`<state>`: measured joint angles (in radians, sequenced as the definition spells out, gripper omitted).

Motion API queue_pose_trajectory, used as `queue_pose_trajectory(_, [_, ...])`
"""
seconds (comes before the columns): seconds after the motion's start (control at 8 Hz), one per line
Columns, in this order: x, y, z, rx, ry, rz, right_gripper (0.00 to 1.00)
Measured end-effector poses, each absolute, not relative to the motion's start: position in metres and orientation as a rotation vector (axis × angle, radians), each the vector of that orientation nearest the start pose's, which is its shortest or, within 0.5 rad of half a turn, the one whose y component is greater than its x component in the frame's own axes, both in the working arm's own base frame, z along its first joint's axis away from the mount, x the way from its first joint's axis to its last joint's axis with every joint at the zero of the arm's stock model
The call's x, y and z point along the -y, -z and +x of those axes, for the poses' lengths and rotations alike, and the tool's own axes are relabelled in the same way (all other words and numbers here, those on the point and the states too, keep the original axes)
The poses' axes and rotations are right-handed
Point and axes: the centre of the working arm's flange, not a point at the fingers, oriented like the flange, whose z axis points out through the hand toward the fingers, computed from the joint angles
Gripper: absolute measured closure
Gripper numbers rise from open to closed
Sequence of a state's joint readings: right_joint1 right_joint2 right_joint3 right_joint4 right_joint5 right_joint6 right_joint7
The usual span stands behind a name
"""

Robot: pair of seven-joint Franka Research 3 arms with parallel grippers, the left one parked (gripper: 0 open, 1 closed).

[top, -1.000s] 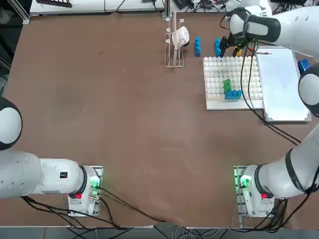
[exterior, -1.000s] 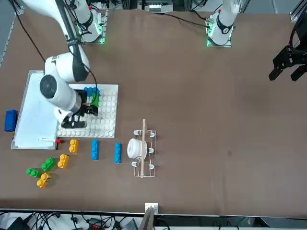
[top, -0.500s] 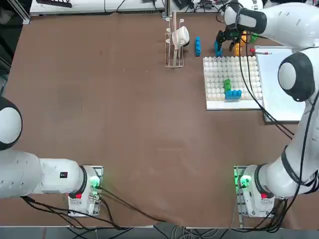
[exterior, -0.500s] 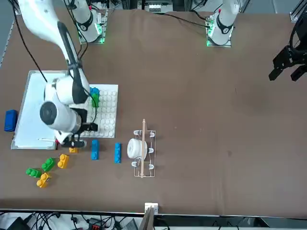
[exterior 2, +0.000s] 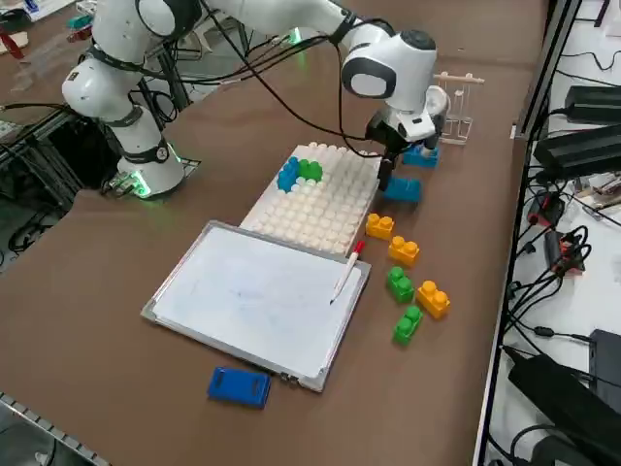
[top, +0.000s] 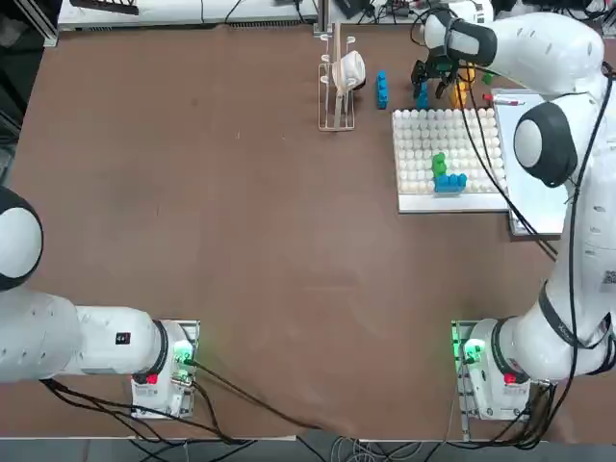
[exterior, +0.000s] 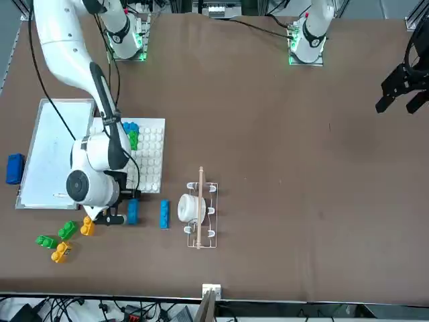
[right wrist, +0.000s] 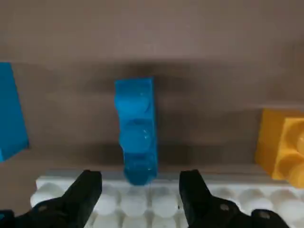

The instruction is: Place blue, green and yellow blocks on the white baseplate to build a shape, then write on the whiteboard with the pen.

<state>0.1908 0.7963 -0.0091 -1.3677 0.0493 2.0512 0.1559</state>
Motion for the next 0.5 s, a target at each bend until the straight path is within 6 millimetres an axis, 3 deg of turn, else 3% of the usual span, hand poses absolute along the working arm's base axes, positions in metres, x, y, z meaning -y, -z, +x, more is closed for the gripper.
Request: queue_pose_trajectory(0.5, [-0.138,-0.214,0.729,0.025,-0.157,-3.118,0.04])
